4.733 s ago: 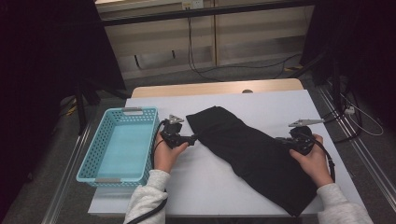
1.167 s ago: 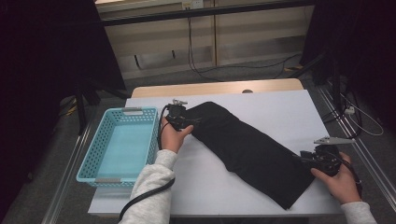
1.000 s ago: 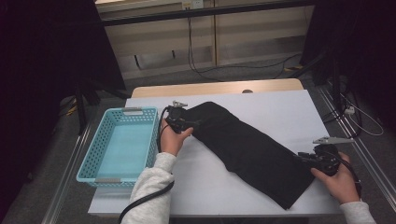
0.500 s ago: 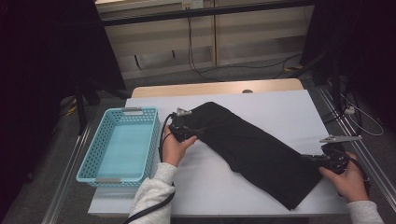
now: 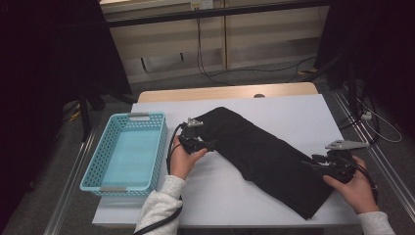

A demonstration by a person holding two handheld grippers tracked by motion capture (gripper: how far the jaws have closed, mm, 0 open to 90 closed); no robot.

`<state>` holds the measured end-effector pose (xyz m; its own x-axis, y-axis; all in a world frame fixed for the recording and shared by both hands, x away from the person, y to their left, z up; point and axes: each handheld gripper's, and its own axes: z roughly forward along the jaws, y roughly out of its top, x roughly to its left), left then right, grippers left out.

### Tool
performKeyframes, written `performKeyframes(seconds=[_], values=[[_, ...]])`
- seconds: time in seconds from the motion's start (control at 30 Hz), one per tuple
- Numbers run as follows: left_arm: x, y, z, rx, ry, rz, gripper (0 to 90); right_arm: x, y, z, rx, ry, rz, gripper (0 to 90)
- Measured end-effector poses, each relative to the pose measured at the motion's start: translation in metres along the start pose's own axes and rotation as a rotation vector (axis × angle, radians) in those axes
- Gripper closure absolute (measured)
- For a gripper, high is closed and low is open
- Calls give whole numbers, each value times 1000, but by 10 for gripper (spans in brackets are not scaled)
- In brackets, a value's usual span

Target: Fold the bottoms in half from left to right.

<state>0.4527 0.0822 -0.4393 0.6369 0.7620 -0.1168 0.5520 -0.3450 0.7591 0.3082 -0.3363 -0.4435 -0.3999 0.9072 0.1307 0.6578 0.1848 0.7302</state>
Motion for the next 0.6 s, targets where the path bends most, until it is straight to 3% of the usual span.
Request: performKeyframes(seconds=[0.2,0.37,0.43,0.6], values=[[-2,-1,-1,13,-14,21,149,22,8,8,-16,63,-18,426],[0,-4,-1,8,-6,3,148,37,10,22,-6,105,-15,422],[1,-4,-2,20,-3,23,148,44,11,25,4,109,-43,455],[-1,-4,-3,17,-3,27,148,58,14,32,3,137,-78,462]])
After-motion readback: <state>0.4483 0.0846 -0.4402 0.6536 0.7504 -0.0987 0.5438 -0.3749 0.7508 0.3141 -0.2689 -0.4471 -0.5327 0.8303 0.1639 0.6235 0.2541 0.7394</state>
